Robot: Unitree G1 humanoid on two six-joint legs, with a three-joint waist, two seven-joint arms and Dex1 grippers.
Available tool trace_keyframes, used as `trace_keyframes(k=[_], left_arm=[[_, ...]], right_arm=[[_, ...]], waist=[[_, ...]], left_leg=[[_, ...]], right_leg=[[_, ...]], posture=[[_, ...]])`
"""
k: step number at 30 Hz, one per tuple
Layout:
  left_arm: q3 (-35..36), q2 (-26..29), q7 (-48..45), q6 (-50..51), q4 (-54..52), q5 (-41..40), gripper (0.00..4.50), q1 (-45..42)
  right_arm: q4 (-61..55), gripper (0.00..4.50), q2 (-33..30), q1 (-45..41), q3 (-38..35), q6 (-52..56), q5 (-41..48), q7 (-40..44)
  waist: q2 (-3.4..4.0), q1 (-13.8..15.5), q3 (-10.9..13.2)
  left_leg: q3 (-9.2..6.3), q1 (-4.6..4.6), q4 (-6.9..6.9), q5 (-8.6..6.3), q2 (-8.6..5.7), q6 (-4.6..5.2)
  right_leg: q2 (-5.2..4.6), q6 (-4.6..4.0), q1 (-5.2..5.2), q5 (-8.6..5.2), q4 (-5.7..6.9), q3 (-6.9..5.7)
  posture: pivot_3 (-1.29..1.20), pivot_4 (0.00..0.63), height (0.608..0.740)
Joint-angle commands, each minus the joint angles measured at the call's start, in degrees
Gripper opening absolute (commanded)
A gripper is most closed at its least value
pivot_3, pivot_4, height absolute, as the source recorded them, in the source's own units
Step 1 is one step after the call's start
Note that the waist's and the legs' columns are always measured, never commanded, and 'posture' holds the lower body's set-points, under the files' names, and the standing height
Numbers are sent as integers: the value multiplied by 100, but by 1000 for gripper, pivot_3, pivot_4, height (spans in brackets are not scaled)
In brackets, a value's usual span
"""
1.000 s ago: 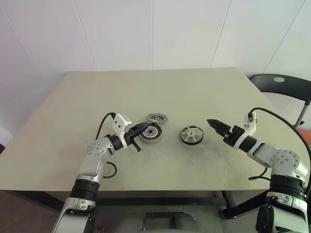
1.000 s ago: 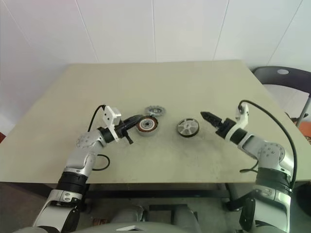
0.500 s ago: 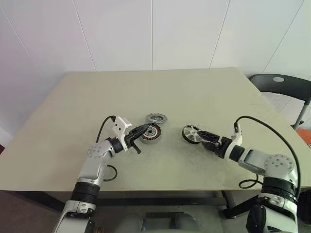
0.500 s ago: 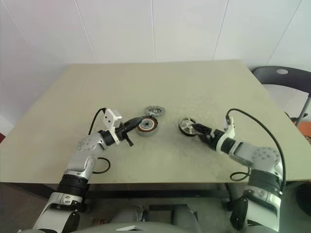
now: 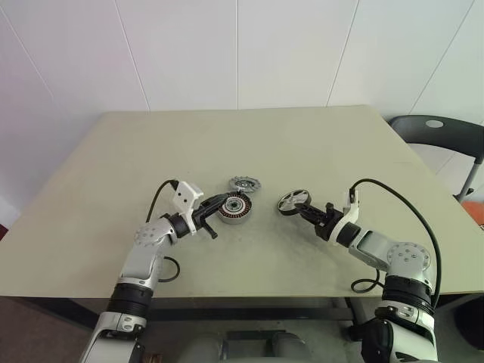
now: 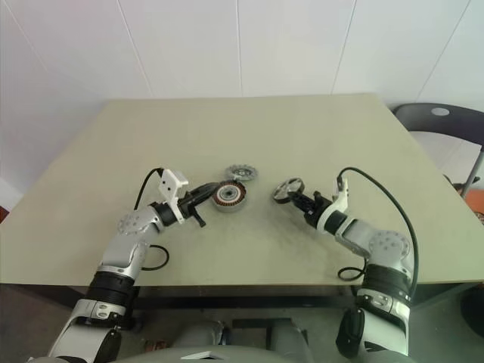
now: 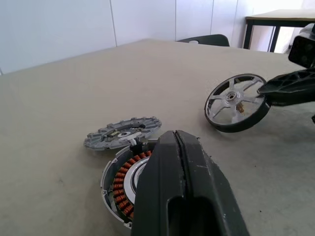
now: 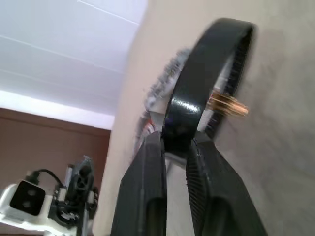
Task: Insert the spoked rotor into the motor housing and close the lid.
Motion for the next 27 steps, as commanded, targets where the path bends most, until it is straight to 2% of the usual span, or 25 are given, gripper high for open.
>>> trace_keyframes(k=[1, 6, 10, 27], left_arm=[[110, 101, 64, -63, -167, -2, 0, -130], [188, 219, 101, -42, -193, -57, 0, -110], [345, 296, 39, 138, -335, -301, 0, -75], [610, 541, 55, 377, -598, -463, 0, 15]], right_arm=[[-111, 299, -9, -101, -113, -224, 143, 17], [-223, 299, 53, -194, -129, -261, 577, 293], [-252, 299, 354, -390, 26, -214, 980, 553], [521, 299, 1003, -973, 1056, -804, 602, 1382]], waist=[[0, 9, 0], [1, 2, 0], [7, -50, 4], [12, -90, 6]], left_leg=[[0, 0, 0, 0, 0, 0], [-1, -3, -1, -1, -1, 1], [0, -3, -7, -1, 4, 1], [0, -10, -9, -2, 3, 0]], right_leg=[[0, 0, 1, 0, 0, 0], [-2, -2, -1, 1, -5, 0], [2, -2, -8, 1, -2, 1], [1, -14, -18, 8, -2, 1]], posture=[[0, 0, 740], [0, 0, 740], [0, 0, 740], [0, 0, 740]])
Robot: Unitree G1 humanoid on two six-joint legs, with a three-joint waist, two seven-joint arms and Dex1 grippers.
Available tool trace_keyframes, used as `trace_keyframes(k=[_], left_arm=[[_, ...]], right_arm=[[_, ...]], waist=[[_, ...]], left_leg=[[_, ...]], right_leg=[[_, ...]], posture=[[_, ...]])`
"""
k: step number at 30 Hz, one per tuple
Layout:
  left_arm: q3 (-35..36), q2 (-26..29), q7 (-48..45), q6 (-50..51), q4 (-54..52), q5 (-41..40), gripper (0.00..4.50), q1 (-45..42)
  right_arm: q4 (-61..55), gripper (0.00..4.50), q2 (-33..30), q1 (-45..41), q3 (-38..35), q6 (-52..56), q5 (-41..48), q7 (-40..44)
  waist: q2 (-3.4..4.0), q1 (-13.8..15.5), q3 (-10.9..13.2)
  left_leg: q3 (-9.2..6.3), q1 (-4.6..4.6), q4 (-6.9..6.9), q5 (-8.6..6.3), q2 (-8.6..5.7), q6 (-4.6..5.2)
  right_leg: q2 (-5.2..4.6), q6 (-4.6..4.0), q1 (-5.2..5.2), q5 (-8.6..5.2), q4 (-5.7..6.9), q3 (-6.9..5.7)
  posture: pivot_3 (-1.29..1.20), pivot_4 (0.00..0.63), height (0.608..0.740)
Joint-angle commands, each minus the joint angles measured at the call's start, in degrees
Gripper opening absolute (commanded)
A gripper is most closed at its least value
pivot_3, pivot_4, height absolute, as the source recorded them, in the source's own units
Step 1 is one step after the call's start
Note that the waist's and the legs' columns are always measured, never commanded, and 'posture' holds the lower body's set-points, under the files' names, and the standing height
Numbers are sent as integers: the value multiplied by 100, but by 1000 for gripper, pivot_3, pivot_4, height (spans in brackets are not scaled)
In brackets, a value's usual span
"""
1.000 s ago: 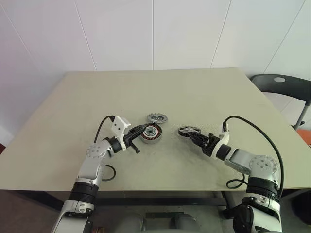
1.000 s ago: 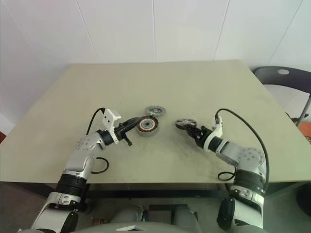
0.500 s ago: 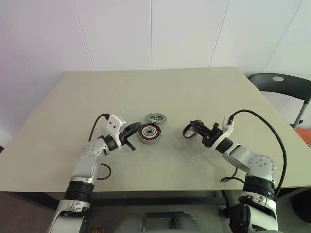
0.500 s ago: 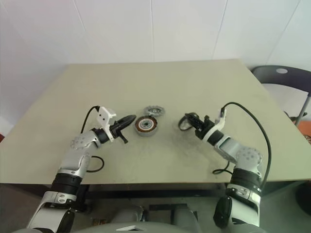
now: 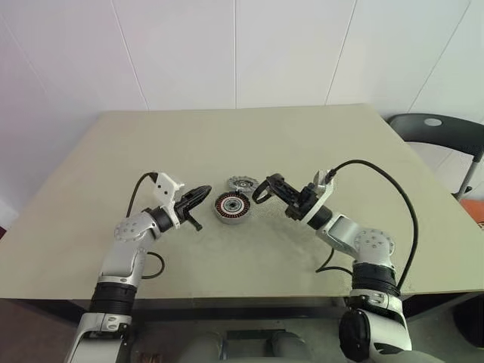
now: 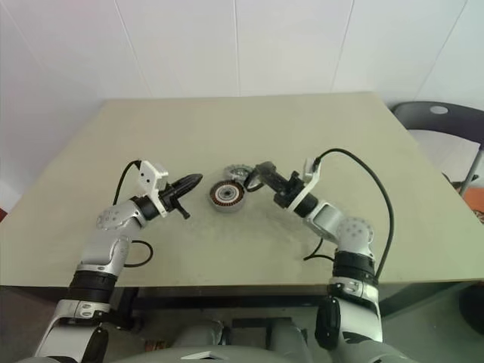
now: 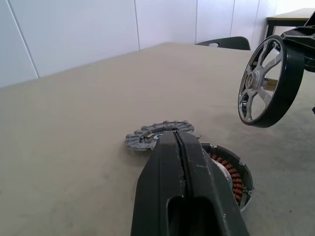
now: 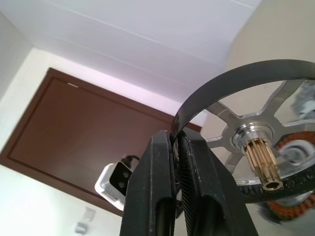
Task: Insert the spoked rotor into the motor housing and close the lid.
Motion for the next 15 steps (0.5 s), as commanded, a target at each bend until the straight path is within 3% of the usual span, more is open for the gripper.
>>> trace_keyframes(k=[1, 15], left_arm=[[180, 87, -35, 17, -232, -174, 0, -34], [285, 179, 19, 205, -592, -295, 0, 171]], right_arm=[[229, 299, 141, -438, 179, -279, -120, 312], [2699, 299, 557, -1499, 606, -1309, -1319, 1504]], waist=[[0, -55, 0], [1, -104, 0]], left_leg=[[0, 0, 0, 0, 0, 0], [0, 0, -9, 0, -1, -1]], right_leg=[[0, 0, -1, 0, 0, 0], [0, -1, -6, 3, 1, 0]], posture=[[0, 0, 740], [0, 0, 740]])
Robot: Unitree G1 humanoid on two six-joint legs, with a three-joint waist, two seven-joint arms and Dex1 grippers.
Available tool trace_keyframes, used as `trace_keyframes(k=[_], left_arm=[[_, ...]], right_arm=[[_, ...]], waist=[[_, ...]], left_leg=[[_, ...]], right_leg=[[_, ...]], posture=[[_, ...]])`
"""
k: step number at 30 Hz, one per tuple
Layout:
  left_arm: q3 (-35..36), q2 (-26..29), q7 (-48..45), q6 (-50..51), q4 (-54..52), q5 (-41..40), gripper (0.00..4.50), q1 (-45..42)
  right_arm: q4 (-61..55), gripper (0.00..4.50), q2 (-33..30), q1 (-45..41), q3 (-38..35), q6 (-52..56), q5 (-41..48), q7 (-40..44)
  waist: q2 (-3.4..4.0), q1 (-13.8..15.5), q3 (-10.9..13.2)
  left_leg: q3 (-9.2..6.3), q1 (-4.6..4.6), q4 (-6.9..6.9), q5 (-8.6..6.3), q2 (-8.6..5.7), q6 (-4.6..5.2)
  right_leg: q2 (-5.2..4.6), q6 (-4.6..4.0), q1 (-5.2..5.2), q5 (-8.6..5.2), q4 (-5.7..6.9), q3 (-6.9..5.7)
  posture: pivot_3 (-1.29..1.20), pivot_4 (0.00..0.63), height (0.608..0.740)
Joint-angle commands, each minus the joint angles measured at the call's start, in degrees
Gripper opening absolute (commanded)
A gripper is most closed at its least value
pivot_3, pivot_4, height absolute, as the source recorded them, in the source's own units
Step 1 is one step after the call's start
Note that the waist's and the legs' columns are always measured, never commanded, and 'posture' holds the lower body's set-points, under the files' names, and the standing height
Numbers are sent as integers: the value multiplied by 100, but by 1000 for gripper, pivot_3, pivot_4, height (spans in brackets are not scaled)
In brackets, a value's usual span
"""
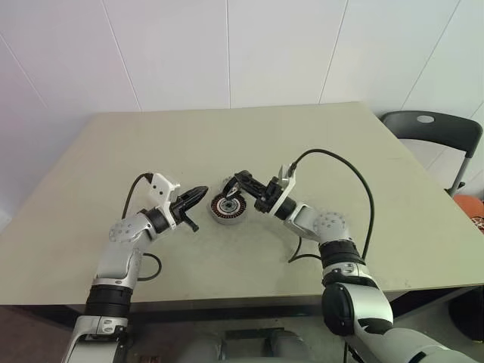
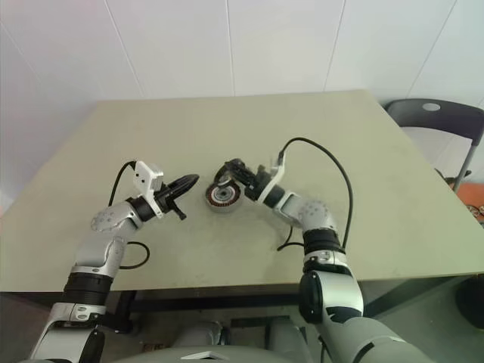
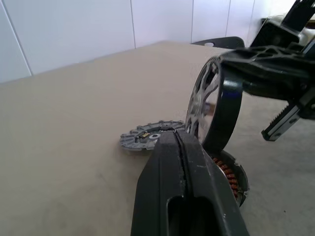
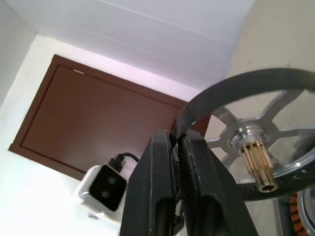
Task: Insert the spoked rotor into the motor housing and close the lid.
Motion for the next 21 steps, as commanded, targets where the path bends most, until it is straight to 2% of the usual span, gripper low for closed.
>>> trace_keyframes(k=[1, 13, 21], left_arm=[[221, 128, 29, 73, -421, -180, 0, 75], [440, 596, -240, 845, -1022, -720, 0, 771], [275, 480, -286, 1039, -1208, -730, 0, 846]], right_arm=[[344, 299, 176, -368, 32, -221, -185, 345], [1062, 299, 286, -790, -78, -549, -641, 807], [1497, 299, 349, -1042, -367, -944, -770, 815]], waist=[[0, -9, 0], [6, -14, 4], [9, -16, 5]], left_leg=[[0, 0, 0, 0, 0, 0], [0, 0, -4, -2, 0, -3], [0, 1, -4, -9, 0, -16]], right_leg=[[0, 0, -1, 0, 0, 0], [-1, -5, -5, -2, 2, 2], [0, -8, -6, -4, 2, 2]], posture=[[0, 0, 740], [0, 0, 740], [0, 0, 740]])
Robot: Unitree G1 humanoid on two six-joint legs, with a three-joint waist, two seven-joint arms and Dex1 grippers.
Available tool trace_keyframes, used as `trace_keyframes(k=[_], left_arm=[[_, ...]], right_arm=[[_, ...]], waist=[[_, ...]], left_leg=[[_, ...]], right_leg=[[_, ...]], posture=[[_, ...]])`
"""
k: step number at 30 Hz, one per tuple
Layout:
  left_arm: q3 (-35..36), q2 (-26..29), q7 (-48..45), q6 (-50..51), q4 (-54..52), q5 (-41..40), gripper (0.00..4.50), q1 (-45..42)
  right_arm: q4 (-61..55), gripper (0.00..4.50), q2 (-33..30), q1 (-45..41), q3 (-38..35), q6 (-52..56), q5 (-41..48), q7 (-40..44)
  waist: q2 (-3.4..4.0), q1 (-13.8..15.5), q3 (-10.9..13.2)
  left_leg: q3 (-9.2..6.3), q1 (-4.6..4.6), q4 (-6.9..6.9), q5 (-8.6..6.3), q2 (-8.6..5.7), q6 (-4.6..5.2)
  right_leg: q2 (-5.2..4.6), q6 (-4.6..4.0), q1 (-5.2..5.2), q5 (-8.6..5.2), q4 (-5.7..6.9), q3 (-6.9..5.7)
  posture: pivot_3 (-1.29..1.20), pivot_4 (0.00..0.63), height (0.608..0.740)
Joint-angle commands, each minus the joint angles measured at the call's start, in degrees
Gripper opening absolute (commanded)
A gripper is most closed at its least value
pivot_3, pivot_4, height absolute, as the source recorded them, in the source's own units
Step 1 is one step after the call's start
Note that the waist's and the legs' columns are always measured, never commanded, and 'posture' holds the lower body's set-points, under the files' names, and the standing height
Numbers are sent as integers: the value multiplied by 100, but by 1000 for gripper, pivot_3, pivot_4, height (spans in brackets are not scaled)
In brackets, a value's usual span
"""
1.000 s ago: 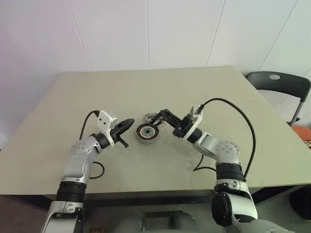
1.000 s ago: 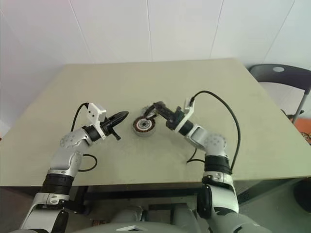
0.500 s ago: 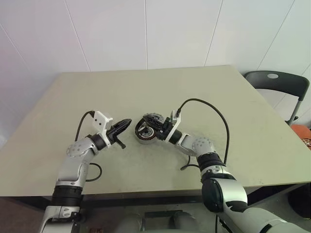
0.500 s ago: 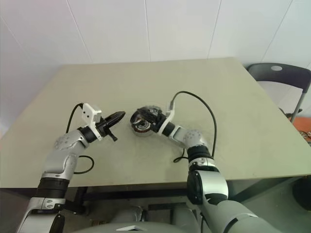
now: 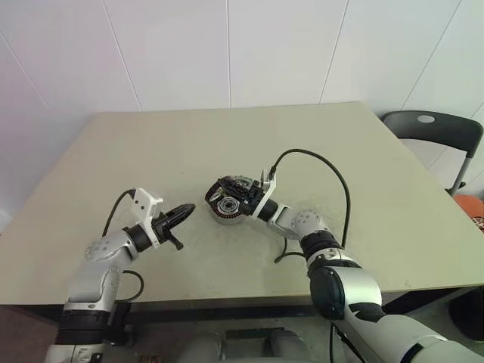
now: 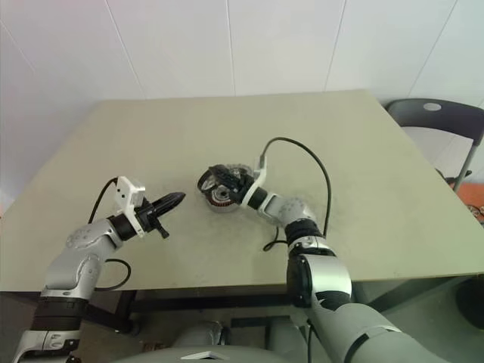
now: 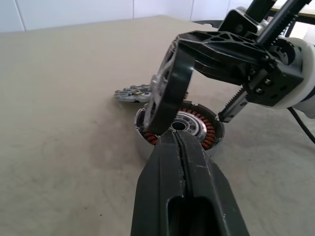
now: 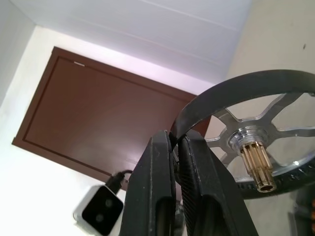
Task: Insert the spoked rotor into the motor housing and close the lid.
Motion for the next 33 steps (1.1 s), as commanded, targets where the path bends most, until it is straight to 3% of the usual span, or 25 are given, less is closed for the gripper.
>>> trace_keyframes(k=[1, 11, 33], left_arm=[[-1, -14, -11, 36, -274, -118, 0, -61], [-92, -52, 39, 161, -456, -109, 0, -88], [-229, -64, 125, 296, -623, -115, 0, -114]], right_arm=[[73, 299, 65, -258, -177, -180, 4, 87], [502, 299, 100, -351, -405, -530, -208, -199], [519, 299, 153, -240, -122, -400, -757, 75]], waist=[[0, 0, 0], [2, -10, 1], [2, -35, 0]], left_leg=[[0, 0, 0, 0, 0, 0], [0, 5, -1, -1, 0, -3], [0, 12, 2, -2, 1, -3]], right_leg=[[0, 0, 0, 0, 0, 0], [0, -4, 5, -2, 1, 1], [1, -11, 10, -7, 2, 1]], posture=[[0, 0, 740], [0, 0, 740], [0, 0, 740]])
